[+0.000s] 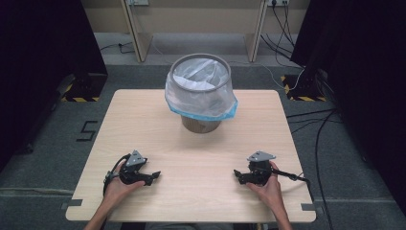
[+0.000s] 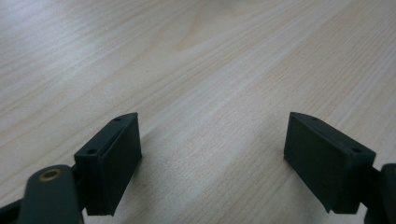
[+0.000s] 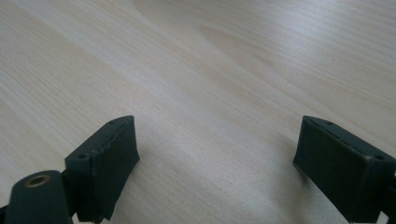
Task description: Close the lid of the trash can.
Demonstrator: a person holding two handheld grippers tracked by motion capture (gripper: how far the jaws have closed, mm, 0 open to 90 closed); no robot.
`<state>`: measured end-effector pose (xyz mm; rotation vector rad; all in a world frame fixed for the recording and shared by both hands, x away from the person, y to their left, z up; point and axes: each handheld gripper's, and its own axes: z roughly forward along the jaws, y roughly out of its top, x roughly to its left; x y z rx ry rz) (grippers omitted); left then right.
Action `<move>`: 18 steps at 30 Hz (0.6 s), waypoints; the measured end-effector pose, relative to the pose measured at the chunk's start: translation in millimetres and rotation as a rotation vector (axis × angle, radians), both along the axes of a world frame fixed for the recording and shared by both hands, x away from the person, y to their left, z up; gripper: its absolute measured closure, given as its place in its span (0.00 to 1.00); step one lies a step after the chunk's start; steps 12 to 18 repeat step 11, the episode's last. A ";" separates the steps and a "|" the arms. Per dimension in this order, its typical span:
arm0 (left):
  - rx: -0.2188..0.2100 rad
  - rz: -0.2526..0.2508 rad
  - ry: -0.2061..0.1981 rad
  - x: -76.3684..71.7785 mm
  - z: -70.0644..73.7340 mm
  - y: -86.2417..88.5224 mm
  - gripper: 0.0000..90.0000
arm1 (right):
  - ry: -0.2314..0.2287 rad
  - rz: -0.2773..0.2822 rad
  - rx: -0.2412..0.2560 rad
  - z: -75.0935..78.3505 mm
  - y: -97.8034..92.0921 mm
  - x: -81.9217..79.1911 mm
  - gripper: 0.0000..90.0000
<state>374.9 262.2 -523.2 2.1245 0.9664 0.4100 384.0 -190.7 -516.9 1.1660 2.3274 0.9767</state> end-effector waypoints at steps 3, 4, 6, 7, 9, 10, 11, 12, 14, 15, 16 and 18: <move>0.001 0.000 0.000 0.0 0.0 0.1 0.20 | 0.000 0.000 0.000 0.0 0.0 0.1 0.15; 0.000 0.000 0.000 0.0 0.0 0.0 0.20 | -0.001 0.001 -0.001 0.0 -0.1 0.2 0.15; 0.001 -0.001 0.000 0.0 0.0 0.1 0.20 | 0.001 -0.001 0.000 0.0 0.1 0.2 0.14; 0.001 -0.001 0.000 0.0 0.0 0.1 0.20 | -0.002 0.002 -0.001 0.0 -0.2 0.6 0.14; 0.001 0.000 0.000 0.0 0.0 0.0 0.20 | -0.002 0.003 -0.001 -0.1 -0.2 0.7 0.14; 0.001 0.000 0.000 0.0 0.0 0.0 0.20 | 0.000 0.001 0.000 0.0 0.1 0.4 0.14; 0.001 0.000 0.000 0.0 0.0 0.1 0.20 | 0.000 0.000 0.000 0.0 0.1 0.5 0.14; 0.001 0.000 0.000 0.0 0.0 0.1 0.20 | 0.000 0.000 0.000 0.0 0.1 0.5 0.14; 0.001 0.000 0.000 0.0 0.0 0.1 0.20 | 0.000 0.000 0.000 0.0 0.1 0.5 0.14; 0.001 0.000 0.000 0.0 0.0 0.1 0.20 | 0.000 0.000 0.000 0.0 0.1 0.5 0.14; 0.001 0.000 0.000 0.0 0.0 0.1 0.20 | 0.000 0.000 0.000 0.0 0.1 0.5 0.14; 0.001 0.000 0.000 0.0 0.0 0.1 0.20 | 0.000 0.000 0.000 0.0 0.1 0.5 0.14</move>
